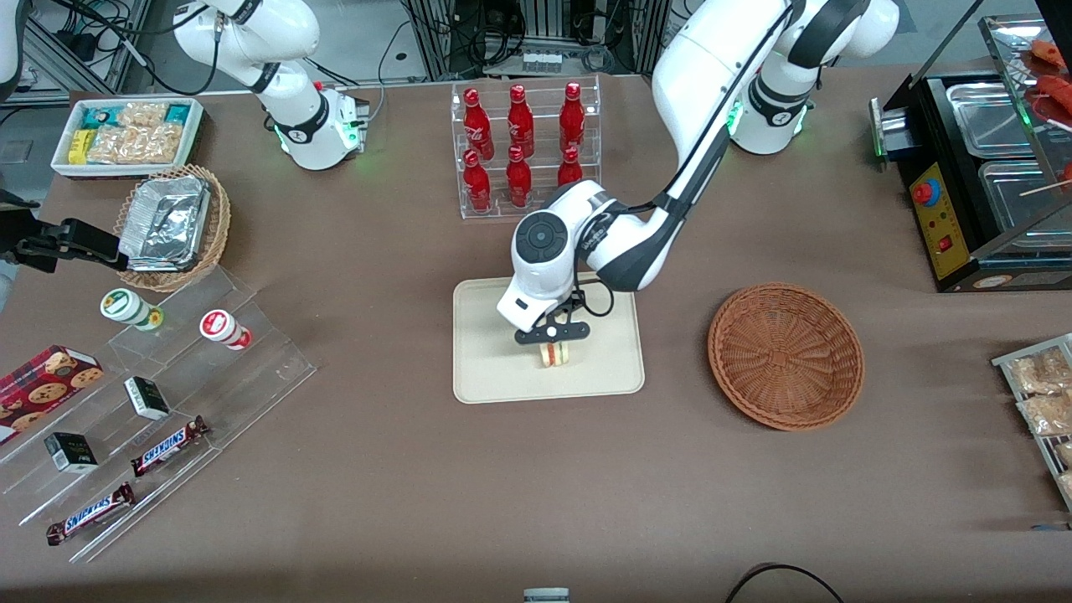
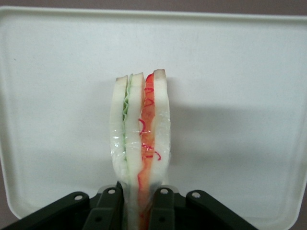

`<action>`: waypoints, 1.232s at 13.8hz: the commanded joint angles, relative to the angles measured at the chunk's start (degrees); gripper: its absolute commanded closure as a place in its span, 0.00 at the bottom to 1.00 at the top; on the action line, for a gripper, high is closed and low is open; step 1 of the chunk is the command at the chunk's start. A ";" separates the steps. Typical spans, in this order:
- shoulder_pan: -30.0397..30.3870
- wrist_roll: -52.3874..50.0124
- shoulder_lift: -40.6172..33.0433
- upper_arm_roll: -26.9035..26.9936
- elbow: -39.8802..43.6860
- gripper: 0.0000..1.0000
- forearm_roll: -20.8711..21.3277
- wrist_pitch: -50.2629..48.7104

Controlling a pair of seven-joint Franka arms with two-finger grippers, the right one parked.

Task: Place sandwich from basket to tray
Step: 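Lower the sandwich onto the tray center and open the left gripper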

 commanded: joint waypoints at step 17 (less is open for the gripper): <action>0.23 -6.07 -7.35 1.31 1.23 0.00 0.16 -7.19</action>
